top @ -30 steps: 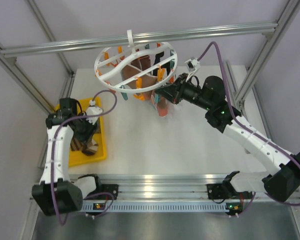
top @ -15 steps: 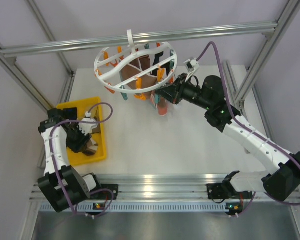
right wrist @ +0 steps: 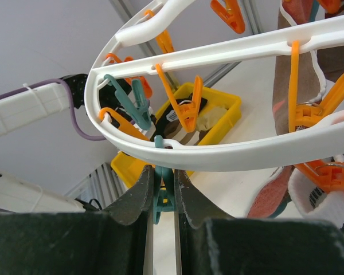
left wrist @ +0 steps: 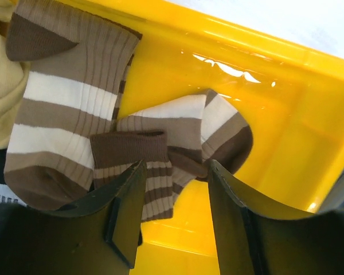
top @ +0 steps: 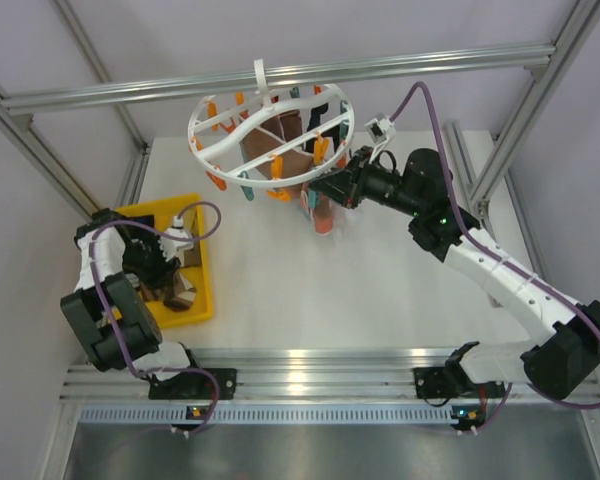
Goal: Clip the socks to the hanger
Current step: Pick up the sock from the bin.
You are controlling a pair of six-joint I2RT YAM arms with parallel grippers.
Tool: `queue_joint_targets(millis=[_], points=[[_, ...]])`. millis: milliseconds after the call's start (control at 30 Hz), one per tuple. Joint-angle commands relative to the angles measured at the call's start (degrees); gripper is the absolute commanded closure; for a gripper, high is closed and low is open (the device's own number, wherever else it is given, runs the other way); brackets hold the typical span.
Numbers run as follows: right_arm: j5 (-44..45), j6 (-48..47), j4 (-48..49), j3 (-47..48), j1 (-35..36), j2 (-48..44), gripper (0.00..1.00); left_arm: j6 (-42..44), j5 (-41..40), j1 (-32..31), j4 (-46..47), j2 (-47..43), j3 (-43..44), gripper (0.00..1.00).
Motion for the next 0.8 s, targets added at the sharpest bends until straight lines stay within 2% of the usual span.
queue_joint_targets(millis=[0, 200, 433, 533, 667, 700, 767], points=[[-3.1, 0.0, -1.1, 1.4, -0.6, 0.9, 1.00, 5.0, 2.1, 0.5, 3.4, 1.6, 0.3, 0.48], [-3.7, 0.0, -0.1, 1.0, -1.0, 1.0, 1.00, 7.2, -2.8, 0.7, 12.1, 4.9, -2.7, 0.48], [-3.4, 0.2, -0.1, -0.1, -1.4, 1.5, 1.00, 9.1, -3.5, 0.8, 15.6, 9.9, -3.2, 0.52], [-3.4, 0.1, 0.0, 0.0, -1.5, 1.8, 1.00, 9.5, -2.4, 0.9, 16.4, 11.1, -3.5, 0.61], [-3.2, 0.2, 0.0, 0.0, -1.5, 1.9, 1.00, 9.7, -0.4, 0.9, 14.9, 10.8, -3.0, 0.81], [-3.1, 0.1, 0.0, 0.0, -1.6, 2.0, 1.00, 9.8, 0.0, 1.0, 14.0, 10.5, -2.7, 0.89], [-3.0, 0.1, 0.0, 0.1, -1.5, 2.1, 1.00, 9.7, 1.8, 1.0, 10.5, 8.6, -1.7, 0.94]])
